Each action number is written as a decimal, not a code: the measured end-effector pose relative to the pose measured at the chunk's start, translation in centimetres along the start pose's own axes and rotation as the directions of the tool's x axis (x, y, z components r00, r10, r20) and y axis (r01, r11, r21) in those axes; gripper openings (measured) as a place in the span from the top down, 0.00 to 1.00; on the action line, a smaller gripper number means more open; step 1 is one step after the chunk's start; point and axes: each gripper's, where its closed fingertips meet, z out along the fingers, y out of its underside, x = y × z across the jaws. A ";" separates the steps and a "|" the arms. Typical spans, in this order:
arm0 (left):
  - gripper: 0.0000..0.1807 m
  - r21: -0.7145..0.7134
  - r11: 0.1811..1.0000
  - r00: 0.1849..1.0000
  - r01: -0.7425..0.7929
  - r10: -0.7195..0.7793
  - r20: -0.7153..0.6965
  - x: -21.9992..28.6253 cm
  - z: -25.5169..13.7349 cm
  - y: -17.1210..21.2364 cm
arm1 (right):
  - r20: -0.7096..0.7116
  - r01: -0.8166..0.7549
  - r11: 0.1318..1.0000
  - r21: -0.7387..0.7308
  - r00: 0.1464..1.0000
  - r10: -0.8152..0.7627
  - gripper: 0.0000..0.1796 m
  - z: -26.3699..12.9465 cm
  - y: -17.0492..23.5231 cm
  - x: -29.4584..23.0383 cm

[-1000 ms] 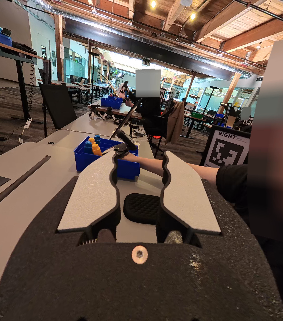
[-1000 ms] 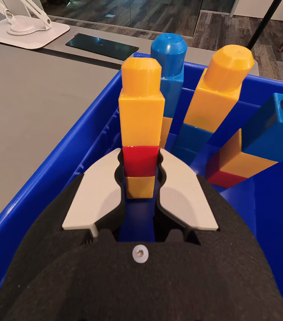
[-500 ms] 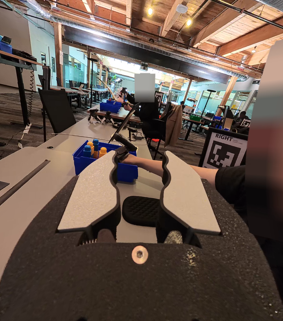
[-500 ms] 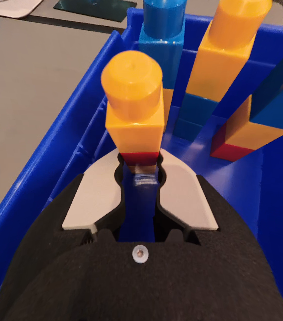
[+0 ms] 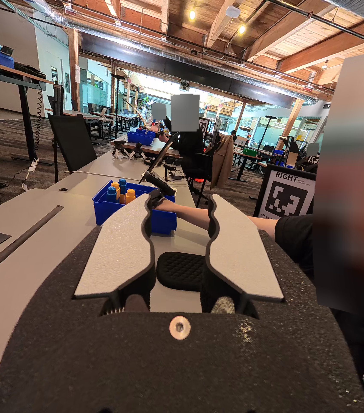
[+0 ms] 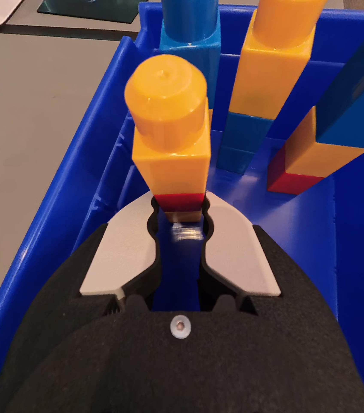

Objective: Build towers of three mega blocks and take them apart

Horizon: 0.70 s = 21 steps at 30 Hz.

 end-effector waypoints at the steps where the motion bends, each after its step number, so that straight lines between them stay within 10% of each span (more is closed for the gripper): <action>1: 0.74 0.002 1.000 1.000 0.000 0.000 0.001 0.0 0.0 0.0 | -0.006 -0.008 1.000 -0.005 1.000 0.008 0.79 0.0 0.0 0.0; 11: 0.74 0.011 1.000 1.000 0.002 -0.002 -0.003 0.2 -0.3 -0.2 | -0.048 -0.010 0.999 -0.033 0.999 0.008 0.66 -1.0 0.1 -0.3; 21: 0.73 0.072 0.997 1.000 0.022 -0.022 0.007 0.0 -0.8 -1.0 | -0.296 0.359 0.933 0.031 0.895 -0.335 0.62 -13.6 -9.4 -2.5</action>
